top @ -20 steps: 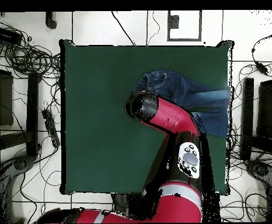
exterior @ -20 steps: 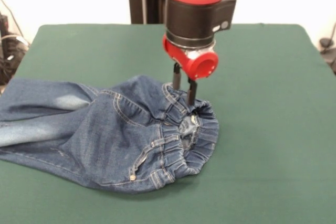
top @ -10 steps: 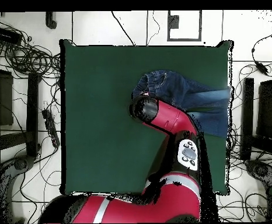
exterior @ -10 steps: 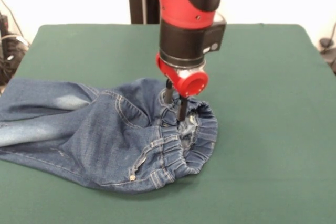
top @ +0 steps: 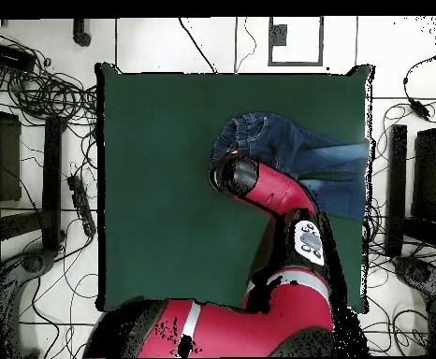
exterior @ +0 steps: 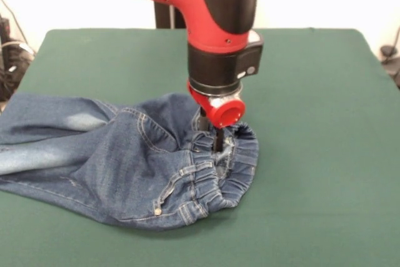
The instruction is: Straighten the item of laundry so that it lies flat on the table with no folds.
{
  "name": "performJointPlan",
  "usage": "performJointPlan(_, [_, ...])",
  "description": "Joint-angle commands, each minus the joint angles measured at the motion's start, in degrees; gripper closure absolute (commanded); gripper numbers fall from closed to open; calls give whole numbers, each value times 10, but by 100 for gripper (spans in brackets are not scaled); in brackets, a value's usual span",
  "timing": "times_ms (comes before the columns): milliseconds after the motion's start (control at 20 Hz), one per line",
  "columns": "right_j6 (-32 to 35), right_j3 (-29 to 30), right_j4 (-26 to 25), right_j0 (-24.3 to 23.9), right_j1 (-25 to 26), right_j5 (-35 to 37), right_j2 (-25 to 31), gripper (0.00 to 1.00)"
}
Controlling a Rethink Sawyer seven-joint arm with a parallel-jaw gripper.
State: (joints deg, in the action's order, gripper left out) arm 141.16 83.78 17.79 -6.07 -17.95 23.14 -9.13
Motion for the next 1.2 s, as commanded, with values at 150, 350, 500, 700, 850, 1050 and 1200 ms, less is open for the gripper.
performJointPlan(150, [52,-5,14,3,44,55,72,0])
performJointPlan(350, [67,-55,-2,34,65,158,24,0])
performJointPlan(500, [61,-65,-3,32,68,179,27,0])
performJointPlan(700, [33,-50,-3,13,61,182,52,100])
performJointPlan(850, [22,-48,-4,6,60,187,59,100])
performJointPlan(1050, [15,-47,-5,2,60,186,66,100])
performJointPlan(1200, [12,-40,-8,1,58,173,67,100])
